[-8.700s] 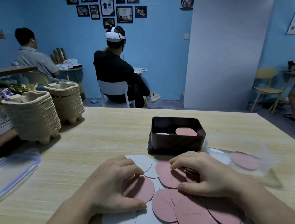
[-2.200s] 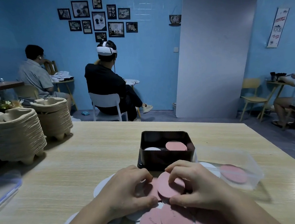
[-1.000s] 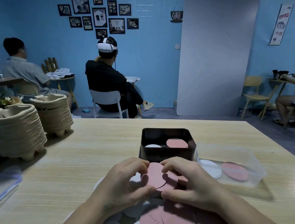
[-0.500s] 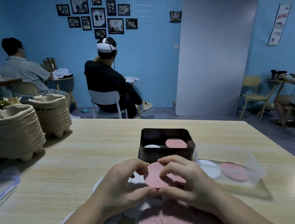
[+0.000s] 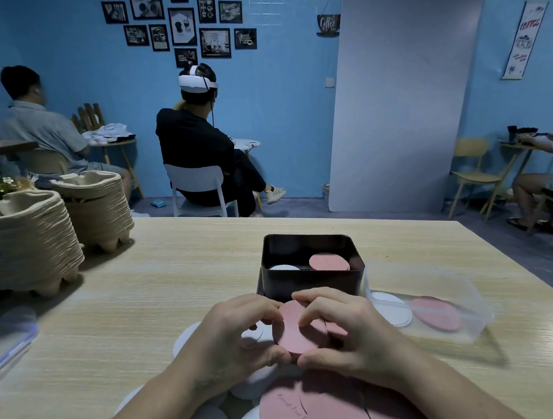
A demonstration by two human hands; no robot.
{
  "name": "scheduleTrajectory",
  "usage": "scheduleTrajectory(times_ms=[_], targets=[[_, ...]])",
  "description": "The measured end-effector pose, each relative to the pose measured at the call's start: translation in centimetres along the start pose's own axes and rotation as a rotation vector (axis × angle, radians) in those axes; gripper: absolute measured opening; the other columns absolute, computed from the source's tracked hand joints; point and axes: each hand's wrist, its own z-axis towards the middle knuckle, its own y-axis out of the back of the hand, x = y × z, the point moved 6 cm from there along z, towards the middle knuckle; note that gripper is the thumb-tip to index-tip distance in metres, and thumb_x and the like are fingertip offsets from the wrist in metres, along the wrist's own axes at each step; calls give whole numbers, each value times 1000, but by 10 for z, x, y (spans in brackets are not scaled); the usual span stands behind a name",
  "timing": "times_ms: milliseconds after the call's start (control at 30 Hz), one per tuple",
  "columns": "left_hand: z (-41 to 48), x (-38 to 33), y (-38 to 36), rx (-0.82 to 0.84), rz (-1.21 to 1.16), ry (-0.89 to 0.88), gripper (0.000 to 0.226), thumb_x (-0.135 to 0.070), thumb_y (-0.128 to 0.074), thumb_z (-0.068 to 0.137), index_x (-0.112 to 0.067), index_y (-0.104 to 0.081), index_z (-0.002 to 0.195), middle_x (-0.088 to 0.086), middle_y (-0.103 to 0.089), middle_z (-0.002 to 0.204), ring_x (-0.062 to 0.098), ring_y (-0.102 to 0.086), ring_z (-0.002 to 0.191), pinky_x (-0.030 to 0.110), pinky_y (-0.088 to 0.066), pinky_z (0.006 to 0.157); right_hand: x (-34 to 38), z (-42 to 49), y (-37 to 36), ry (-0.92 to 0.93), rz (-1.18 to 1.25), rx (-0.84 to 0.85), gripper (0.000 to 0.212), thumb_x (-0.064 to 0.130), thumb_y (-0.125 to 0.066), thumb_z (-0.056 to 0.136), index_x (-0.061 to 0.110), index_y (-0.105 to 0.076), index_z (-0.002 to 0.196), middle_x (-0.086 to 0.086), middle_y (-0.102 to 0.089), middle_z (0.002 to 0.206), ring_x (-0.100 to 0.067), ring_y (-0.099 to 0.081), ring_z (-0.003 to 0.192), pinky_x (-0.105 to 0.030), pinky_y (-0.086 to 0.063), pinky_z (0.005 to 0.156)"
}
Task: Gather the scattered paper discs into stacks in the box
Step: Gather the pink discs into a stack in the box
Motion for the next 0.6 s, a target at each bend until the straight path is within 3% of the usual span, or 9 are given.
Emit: scheduleTrajectory(times_ms=[167, 433, 600], targets=[[-1, 2, -2, 18, 20, 10, 32, -43, -89, 76, -25, -68, 92, -15, -71, 104, 10, -68, 94, 32, -54, 72, 2, 0, 0, -3, -9, 12, 32, 53, -82, 83, 31, -64, 98, 7, -61, 137, 1, -51, 136, -37, -52, 98], [0, -3, -1, 40, 32, -1, 30, -41, -89, 78, -24, -69, 92, -17, -70, 107, 0, -66, 97, 19, -50, 78, 4, 0, 0, 17, -74, 34, 32, 49, -84, 81, 31, -63, 97, 6, -60, 140, 4, -49, 136, -31, -49, 103], [-2, -2, -6, 77, 98, -24, 33, -48, -86, 78, -26, -66, 92, -16, -69, 111, 4, -66, 98, 21, -54, 75, 10, 3, -2, 64, -124, 85, 35, 45, -86, 79, 24, -62, 94, 11, -61, 126, -4, -60, 117, -31, -52, 93]])
